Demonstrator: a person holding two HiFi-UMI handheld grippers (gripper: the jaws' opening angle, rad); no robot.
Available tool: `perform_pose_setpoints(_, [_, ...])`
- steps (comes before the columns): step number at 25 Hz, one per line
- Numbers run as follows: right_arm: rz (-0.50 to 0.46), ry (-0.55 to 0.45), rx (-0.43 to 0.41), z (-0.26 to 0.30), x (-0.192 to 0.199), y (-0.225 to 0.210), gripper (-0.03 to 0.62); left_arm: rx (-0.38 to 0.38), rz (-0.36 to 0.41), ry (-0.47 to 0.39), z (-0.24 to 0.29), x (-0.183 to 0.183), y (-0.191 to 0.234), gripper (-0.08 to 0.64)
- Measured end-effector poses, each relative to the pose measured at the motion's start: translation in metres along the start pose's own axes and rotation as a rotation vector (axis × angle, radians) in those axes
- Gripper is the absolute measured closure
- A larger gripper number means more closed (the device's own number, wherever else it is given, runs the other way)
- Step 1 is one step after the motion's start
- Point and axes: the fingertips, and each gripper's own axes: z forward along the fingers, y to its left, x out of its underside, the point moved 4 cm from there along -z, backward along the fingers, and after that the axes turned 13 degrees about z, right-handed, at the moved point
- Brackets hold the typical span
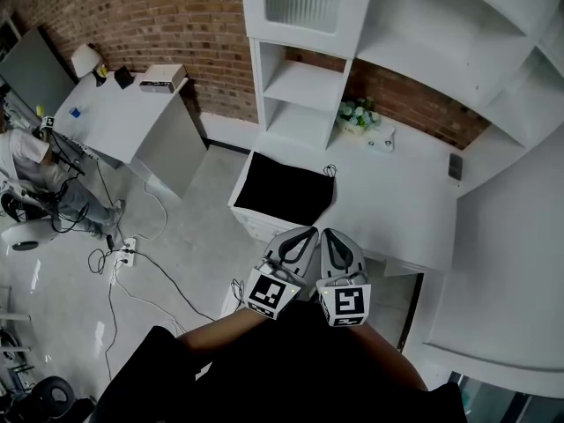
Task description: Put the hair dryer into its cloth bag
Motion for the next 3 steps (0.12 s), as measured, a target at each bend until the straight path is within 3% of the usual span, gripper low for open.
perform_pose_setpoints(3, [0.018, -0.008, -0.020, -0.0019, 0.0021, 0.0085, 0.574, -0.003, -0.004, 0.006, -0.0066, 0.0006, -0.0010, 0.543])
